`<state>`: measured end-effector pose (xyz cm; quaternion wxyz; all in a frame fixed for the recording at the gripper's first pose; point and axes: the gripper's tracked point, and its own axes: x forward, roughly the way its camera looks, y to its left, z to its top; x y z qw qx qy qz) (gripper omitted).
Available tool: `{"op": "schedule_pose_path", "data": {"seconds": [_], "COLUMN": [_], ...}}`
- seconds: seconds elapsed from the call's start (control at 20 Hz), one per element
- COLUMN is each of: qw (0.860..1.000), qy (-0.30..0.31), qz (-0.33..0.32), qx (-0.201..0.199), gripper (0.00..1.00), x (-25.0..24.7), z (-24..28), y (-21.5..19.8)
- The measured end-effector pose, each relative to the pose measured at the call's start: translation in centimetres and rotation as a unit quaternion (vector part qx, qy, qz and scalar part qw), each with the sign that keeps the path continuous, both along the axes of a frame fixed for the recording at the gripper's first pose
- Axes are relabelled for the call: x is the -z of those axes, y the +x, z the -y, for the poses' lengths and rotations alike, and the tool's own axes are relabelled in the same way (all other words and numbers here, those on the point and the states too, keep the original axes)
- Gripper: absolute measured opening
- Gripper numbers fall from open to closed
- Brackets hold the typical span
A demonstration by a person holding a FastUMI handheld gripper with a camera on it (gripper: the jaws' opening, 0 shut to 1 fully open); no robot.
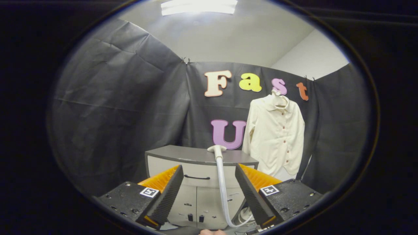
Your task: Iron the clothes twice with a garment steamer, once on the left side and once on the right side.
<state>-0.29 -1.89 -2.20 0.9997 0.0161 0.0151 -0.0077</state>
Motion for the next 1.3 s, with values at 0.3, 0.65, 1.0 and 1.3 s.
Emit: {"op": "schedule_pose_path", "data": {"seconds": [0.3, 0.65, 1.0, 1.3], "qw": [1.000, 1.000, 0.999, 0.998], "qy": [0.000, -0.006, -0.005, 0.024], "qz": [-0.002, -0.012, -0.033, -0.057], "qx": [-0.002, -0.007, -0.013, -0.014], "gripper": [0.97, 0.97, 0.97, 0.97], "x": [0.2, 1.0, 3.7, 6.2], "z": [0.1, 0.3, 1.4, 2.0], "y": [0.8, 4.8, 11.8, 18.0]}}
